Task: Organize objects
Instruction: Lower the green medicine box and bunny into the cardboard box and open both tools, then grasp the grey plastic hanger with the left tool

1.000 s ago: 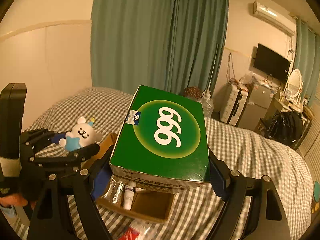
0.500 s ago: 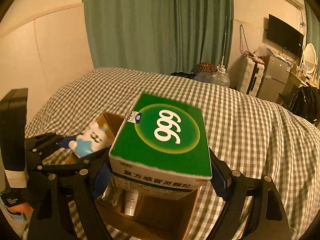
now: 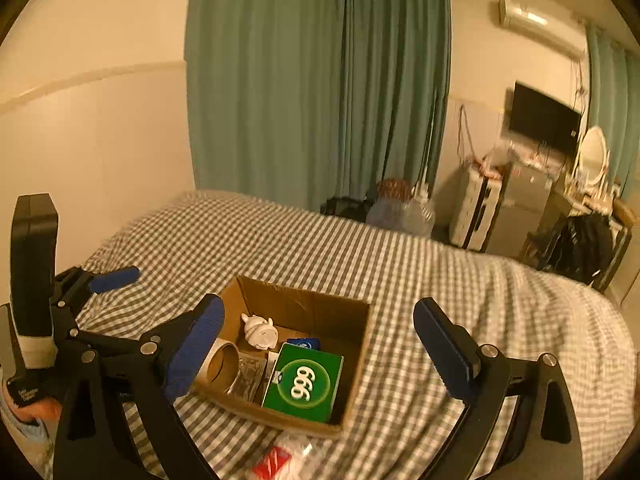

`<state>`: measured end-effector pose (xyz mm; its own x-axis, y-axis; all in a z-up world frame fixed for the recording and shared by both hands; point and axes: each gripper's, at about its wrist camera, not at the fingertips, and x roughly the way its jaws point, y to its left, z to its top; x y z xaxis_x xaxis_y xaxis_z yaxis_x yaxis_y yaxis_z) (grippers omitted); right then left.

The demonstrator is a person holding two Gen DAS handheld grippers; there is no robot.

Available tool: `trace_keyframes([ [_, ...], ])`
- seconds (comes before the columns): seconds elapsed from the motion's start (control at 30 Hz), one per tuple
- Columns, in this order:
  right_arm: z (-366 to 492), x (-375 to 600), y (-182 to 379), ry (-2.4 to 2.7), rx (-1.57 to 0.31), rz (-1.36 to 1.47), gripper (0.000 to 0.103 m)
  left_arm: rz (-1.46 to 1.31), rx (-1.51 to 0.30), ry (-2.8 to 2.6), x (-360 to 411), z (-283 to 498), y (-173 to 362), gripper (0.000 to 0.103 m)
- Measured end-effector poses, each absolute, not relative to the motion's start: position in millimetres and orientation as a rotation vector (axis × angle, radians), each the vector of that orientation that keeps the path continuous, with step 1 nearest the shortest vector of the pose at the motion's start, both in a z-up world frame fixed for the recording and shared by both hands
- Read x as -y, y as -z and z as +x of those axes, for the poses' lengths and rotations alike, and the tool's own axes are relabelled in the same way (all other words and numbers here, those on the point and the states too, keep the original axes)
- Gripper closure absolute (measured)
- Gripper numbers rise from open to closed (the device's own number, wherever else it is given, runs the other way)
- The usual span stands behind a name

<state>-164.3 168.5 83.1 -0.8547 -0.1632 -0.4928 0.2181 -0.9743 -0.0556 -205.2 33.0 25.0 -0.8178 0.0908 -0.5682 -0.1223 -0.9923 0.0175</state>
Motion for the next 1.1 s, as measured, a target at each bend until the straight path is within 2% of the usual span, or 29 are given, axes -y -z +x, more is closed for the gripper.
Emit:
trace_keyframes([
  [0.17, -100.2, -174.7, -102.3, 2.858, -0.218, 0.714, 0.007, -0.843, -0.084, -2.933, -33.1, -152.9, -45.1, 0.006],
  [0.37, -51.6, -172.8, -71.0, 2.847, -0.248, 0.823, 0.007, -0.863, -0.1, -2.955, -25.9, -101.7, -27.3, 0.004],
  [0.8, -21.9, -171.2, 52.5, 2.79, -0.247, 1.176, 0.007, -1.182, -0.128, -2.867, -31.9, -55.1, 92.3, 0.004],
  [1.1, -20.7, -192.3, 84.7, 2.796, -0.198, 1.317, 0.007, -1.342, -0.197, -2.647, -70.0, -38.4, 153.8, 0.004],
])
